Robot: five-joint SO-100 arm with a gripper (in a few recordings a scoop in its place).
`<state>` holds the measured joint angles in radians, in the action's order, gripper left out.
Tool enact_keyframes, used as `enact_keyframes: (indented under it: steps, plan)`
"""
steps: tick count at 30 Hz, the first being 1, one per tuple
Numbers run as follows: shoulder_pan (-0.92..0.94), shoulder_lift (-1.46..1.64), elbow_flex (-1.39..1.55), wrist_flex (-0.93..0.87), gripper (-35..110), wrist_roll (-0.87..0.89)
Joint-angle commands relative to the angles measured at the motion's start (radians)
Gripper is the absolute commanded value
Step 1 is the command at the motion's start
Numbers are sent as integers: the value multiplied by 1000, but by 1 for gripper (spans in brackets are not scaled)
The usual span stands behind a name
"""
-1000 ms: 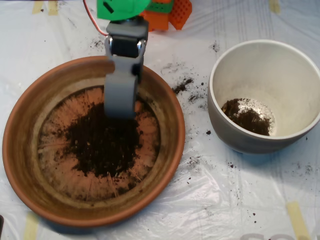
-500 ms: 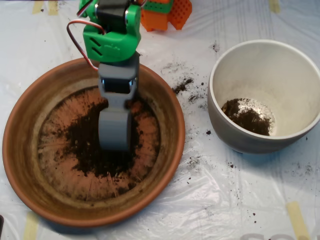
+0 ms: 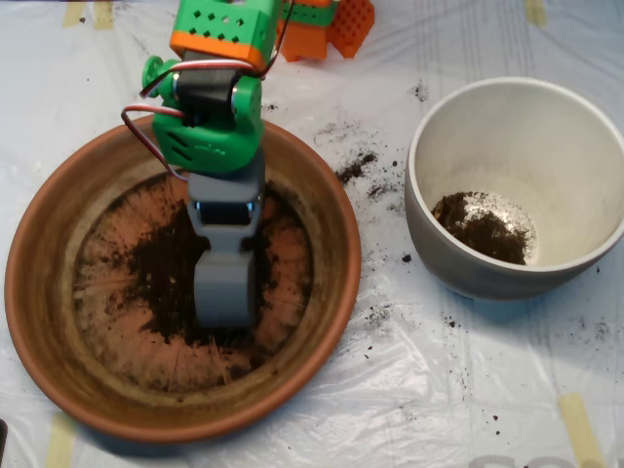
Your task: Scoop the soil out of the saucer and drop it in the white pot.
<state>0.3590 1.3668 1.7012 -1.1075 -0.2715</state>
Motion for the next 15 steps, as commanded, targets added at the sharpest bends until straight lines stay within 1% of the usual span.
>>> enact_keyframes:
  steps: [1,6,10,15]
  plan:
    - [14,43,-6,57,46,-23]
    - [-11,101,135,201,46,-31]
    - [-35,112,153,190,47,-25]
    - [-66,109,150,164,44,-32]
